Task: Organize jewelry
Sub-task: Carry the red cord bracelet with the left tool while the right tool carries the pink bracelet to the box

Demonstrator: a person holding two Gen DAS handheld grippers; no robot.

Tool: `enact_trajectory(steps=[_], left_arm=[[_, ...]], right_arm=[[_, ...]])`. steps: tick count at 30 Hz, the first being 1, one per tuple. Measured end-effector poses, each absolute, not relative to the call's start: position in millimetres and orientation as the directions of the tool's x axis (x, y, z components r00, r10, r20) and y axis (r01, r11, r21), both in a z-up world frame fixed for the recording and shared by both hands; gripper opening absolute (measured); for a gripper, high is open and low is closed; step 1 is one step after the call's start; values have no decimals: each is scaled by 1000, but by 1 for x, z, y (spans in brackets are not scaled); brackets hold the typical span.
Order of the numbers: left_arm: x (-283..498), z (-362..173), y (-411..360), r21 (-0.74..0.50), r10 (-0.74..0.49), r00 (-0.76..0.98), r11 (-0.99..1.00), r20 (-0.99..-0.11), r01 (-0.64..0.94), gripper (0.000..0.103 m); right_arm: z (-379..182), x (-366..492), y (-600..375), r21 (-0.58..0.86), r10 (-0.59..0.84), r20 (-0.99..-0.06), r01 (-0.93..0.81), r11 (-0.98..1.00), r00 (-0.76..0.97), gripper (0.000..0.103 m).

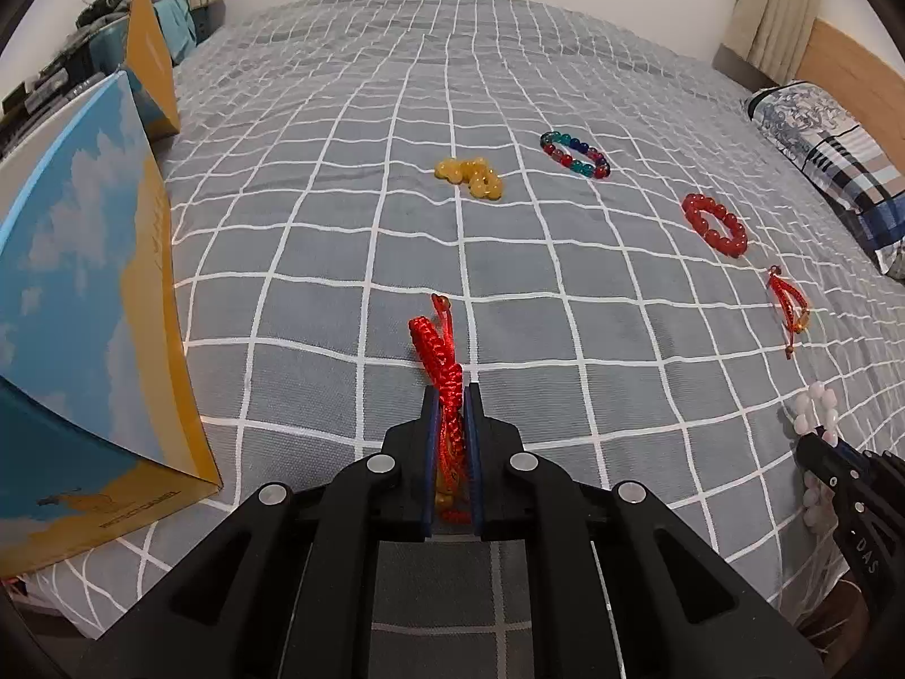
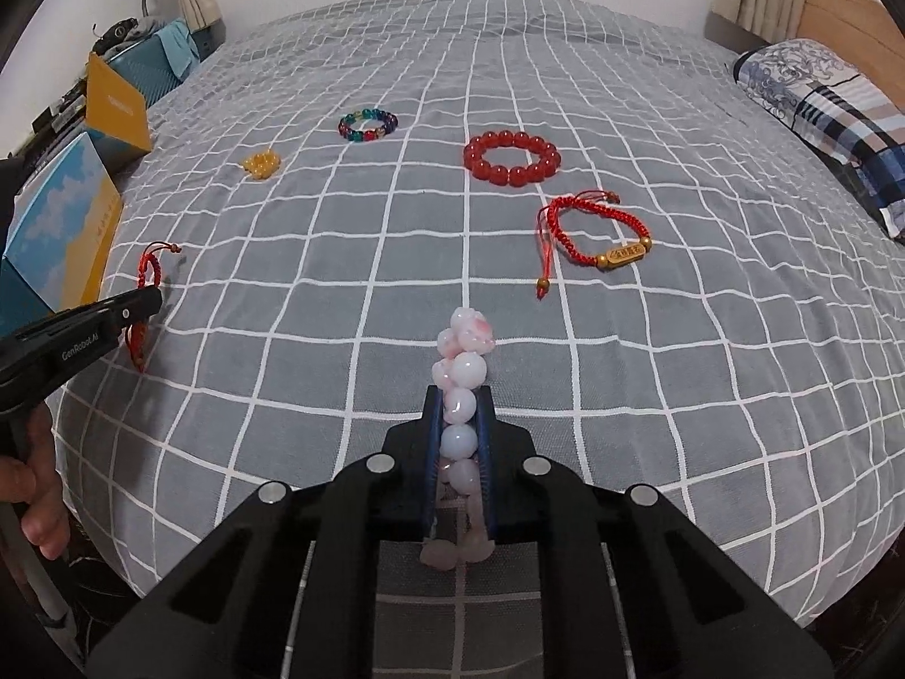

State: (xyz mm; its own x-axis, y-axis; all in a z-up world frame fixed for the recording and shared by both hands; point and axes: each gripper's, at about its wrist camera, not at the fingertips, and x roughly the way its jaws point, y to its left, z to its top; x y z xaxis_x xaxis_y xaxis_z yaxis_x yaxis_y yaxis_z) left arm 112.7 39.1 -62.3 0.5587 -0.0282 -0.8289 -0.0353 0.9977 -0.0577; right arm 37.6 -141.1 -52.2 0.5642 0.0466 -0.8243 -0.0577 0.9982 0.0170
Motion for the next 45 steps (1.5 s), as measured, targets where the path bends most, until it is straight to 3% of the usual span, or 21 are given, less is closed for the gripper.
enact_trajectory(steps=[27, 45], left_arm=[[106, -1, 44, -42, -22, 640, 999, -768, -17, 8], [91, 95, 126, -18, 80, 715, 991, -695, -129, 8]], right_arm=[[-4, 55, -137, -5, 2, -745, -8, 1000, 667, 11], [100, 84, -32, -57, 70, -641, -138, 989, 764, 11]])
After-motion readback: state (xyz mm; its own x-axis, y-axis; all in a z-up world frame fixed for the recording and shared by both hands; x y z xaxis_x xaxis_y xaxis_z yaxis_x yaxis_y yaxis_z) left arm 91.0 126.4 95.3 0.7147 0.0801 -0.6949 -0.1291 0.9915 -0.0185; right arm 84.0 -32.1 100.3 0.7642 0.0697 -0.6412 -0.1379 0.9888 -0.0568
